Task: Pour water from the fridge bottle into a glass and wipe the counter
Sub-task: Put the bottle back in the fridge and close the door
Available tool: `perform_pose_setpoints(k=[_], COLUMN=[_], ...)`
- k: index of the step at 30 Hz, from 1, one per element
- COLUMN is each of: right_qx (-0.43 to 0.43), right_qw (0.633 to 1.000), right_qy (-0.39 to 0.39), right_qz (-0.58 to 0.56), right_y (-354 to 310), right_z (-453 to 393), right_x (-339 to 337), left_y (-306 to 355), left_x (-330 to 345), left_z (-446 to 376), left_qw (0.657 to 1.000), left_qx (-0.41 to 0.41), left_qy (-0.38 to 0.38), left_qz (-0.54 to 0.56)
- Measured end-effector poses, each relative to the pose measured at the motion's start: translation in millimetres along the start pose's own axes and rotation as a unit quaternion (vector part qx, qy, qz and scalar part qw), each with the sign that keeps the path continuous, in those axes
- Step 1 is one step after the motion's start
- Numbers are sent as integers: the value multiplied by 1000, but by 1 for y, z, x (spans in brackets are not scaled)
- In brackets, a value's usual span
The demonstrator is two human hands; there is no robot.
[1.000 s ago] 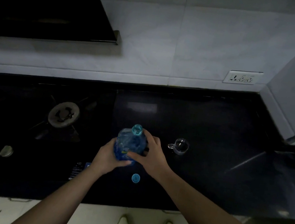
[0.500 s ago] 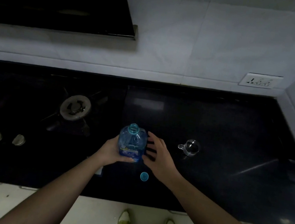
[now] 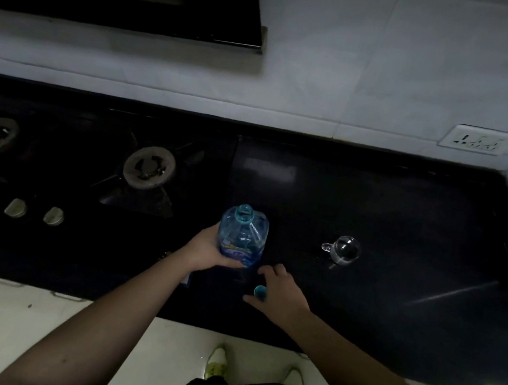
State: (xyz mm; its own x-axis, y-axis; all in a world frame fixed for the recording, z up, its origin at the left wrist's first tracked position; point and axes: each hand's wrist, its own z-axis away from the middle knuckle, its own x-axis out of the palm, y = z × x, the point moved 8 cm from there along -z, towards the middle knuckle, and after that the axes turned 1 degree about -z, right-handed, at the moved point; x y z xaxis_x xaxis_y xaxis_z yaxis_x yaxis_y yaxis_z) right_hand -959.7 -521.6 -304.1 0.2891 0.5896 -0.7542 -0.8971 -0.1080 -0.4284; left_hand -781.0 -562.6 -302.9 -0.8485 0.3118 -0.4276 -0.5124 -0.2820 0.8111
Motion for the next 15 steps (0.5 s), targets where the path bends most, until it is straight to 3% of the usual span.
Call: perform_pose_setpoints(k=[6,12,15], right_qx=[-19,-60,-69], right_qw=[990,988,993], right_qy=[21,33,67], right_qz=[137,135,71], right_y=[-9,-9,-5], right_z=[-1,-2,0], right_x=[10,10,-3], left_y=[16,43,66], left_x=[-10,-38,-44], left_z=[13,29,35], left_qw=[999,992,979], left_qx=[29,93,129], left_qy=[-14,12,36], left_qz=[-24,-82,-152])
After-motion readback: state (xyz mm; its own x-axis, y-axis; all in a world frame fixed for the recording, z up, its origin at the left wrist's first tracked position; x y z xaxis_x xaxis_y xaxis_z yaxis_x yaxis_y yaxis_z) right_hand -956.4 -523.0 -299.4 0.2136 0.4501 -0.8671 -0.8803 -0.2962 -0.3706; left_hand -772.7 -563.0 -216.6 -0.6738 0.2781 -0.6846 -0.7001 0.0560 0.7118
